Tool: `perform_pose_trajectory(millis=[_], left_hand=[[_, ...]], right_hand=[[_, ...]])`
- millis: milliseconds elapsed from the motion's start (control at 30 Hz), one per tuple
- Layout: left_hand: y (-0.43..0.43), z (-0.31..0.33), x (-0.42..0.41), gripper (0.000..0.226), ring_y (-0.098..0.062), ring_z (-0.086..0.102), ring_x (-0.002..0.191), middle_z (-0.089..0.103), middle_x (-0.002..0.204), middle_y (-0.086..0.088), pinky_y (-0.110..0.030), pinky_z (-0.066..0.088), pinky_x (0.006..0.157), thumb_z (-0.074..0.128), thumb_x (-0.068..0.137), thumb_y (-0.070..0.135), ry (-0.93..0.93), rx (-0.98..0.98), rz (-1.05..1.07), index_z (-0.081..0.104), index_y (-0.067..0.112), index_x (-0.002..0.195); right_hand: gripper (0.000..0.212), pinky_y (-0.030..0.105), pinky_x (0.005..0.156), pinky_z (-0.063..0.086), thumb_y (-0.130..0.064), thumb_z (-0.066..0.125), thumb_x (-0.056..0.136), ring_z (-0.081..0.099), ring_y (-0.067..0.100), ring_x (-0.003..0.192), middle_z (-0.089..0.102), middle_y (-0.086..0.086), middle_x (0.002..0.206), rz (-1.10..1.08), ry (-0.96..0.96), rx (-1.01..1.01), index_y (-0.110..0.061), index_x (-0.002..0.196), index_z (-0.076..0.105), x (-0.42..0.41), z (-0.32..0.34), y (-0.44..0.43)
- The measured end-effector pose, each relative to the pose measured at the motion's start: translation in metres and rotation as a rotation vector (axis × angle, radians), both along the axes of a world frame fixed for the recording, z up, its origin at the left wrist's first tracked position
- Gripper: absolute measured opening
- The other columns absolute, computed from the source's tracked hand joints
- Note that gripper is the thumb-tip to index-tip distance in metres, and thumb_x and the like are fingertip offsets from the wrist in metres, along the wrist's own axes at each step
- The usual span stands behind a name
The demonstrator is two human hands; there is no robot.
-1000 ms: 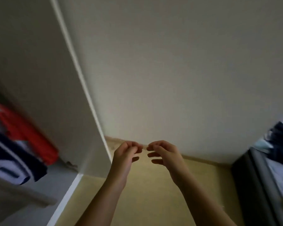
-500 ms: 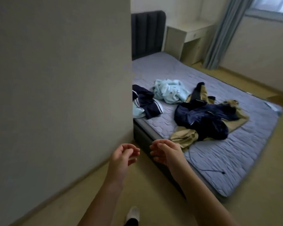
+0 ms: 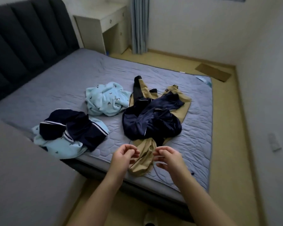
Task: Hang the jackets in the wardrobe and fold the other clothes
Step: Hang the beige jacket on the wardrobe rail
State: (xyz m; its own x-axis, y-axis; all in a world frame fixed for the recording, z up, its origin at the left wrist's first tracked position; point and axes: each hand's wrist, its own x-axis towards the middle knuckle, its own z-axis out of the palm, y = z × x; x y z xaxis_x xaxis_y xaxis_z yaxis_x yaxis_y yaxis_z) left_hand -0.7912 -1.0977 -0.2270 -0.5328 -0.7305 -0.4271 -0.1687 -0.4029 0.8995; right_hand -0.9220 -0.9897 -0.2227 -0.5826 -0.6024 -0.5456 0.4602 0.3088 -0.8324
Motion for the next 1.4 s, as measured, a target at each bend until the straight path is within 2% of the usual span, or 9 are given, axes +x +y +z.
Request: perform_pose_trajectory(millis=[400, 567, 733, 800, 933, 1033, 1133, 1267, 1400], left_hand=[[-0.195, -0.221, -0.202, 0.024, -0.012, 0.057, 0.058, 0.066, 0.067, -0.001, -0.019, 0.040, 0.049, 0.046, 0.086, -0.001, -0.407, -0.063, -0.173, 0.057, 0.014, 0.072], [-0.251, -0.337, -0.244, 0.021, -0.021, 0.062, 0.075, 0.068, 0.072, 0.001, -0.037, 0.055, 0.076, 0.049, 0.082, 0.003, -0.566, -0.163, -0.340, 0.062, 0.016, 0.072], [-0.254, -0.404, -0.246, 0.013, -0.016, 0.061, 0.081, 0.065, 0.079, 0.007, -0.028, 0.048, 0.072, 0.054, 0.082, 0.013, -0.688, -0.342, -0.504, 0.060, 0.022, 0.074], [-0.259, -0.414, -0.250, 0.006, -0.017, 0.058, 0.086, 0.061, 0.087, 0.007, -0.029, 0.047, 0.071, 0.060, 0.081, 0.021, -0.707, -0.526, -0.428, 0.055, 0.024, 0.084], [-0.284, -0.430, -0.282, 0.071, -0.025, 0.047, 0.119, 0.047, 0.130, -0.004, -0.039, 0.045, 0.084, 0.067, 0.079, 0.046, -0.907, -0.655, -0.373, 0.033, 0.019, 0.135], [-0.289, -0.448, -0.292, 0.038, -0.026, 0.055, 0.108, 0.058, 0.118, -0.005, -0.036, 0.038, 0.085, 0.057, 0.088, 0.028, -1.069, -0.674, -0.541, 0.045, 0.019, 0.123], [-0.306, -0.440, -0.284, 0.015, -0.023, 0.057, 0.084, 0.060, 0.078, 0.003, -0.031, 0.029, 0.076, 0.045, 0.089, 0.015, -0.762, -0.747, -0.463, 0.060, 0.017, 0.083], [-0.338, -0.392, -0.272, 0.030, -0.012, 0.039, 0.042, 0.039, 0.041, 0.006, -0.028, 0.044, 0.053, 0.039, 0.073, 0.009, -0.010, -0.387, -0.256, 0.047, 0.018, 0.046], [-0.368, -0.379, -0.262, 0.031, -0.020, 0.053, 0.052, 0.050, 0.045, 0.007, -0.034, 0.047, 0.060, 0.045, 0.076, 0.007, -0.287, -0.459, -0.272, 0.053, 0.022, 0.051]], right_hand=[[0.027, 0.022, 0.047, 0.034, 0.006, 0.036, 0.091, 0.049, 0.014, 0.051, 0.057, 0.008, 0.069, -0.030, -0.019, 0.317, -0.006, 0.083, 0.058, -0.181, -0.209, -0.177], [0.028, 0.023, 0.048, 0.040, 0.002, 0.040, 0.087, 0.055, 0.013, 0.058, 0.064, 0.005, 0.072, 0.084, 0.127, 0.423, -0.012, 0.078, 0.063, -0.219, -0.312, -0.209], [0.027, 0.024, 0.051, 0.044, -0.001, 0.044, 0.086, 0.057, 0.014, 0.060, 0.065, 0.004, 0.072, 0.114, 0.164, 0.484, -0.015, 0.075, 0.065, -0.234, -0.378, -0.217], [0.026, 0.025, 0.057, 0.047, -0.005, 0.048, 0.086, 0.060, 0.014, 0.067, 0.067, 0.000, 0.074, 0.164, 0.217, 0.491, -0.019, 0.074, 0.066, -0.240, -0.391, -0.222], [0.024, 0.031, 0.073, 0.052, -0.010, 0.051, 0.086, 0.064, 0.015, 0.081, 0.069, -0.005, 0.081, 0.176, 0.334, 0.488, -0.026, 0.075, 0.065, -0.257, -0.406, -0.239], [0.020, 0.034, 0.078, 0.053, -0.011, 0.053, 0.086, 0.063, 0.016, 0.085, 0.068, -0.004, 0.085, 0.156, 0.339, 0.494, -0.026, 0.079, 0.064, -0.257, -0.419, -0.249], [0.018, 0.025, 0.075, 0.049, -0.010, 0.058, 0.083, 0.061, 0.018, 0.093, 0.063, -0.003, 0.095, 0.200, 0.361, 0.525, -0.024, 0.094, 0.062, -0.251, -0.421, -0.253], [0.073, 0.037, 0.098, 0.042, -0.015, 0.066, 0.078, 0.042, 0.021, 0.122, 0.039, -0.001, 0.135, 0.301, 0.691, 0.577, -0.030, 0.140, 0.031, -0.257, -0.400, -0.271], [0.085, 0.043, 0.102, 0.041, -0.015, 0.067, 0.078, 0.039, 0.024, 0.128, 0.034, 0.001, 0.143, 0.377, 0.653, 0.519, -0.033, 0.146, 0.021, -0.259, -0.375, -0.311]])
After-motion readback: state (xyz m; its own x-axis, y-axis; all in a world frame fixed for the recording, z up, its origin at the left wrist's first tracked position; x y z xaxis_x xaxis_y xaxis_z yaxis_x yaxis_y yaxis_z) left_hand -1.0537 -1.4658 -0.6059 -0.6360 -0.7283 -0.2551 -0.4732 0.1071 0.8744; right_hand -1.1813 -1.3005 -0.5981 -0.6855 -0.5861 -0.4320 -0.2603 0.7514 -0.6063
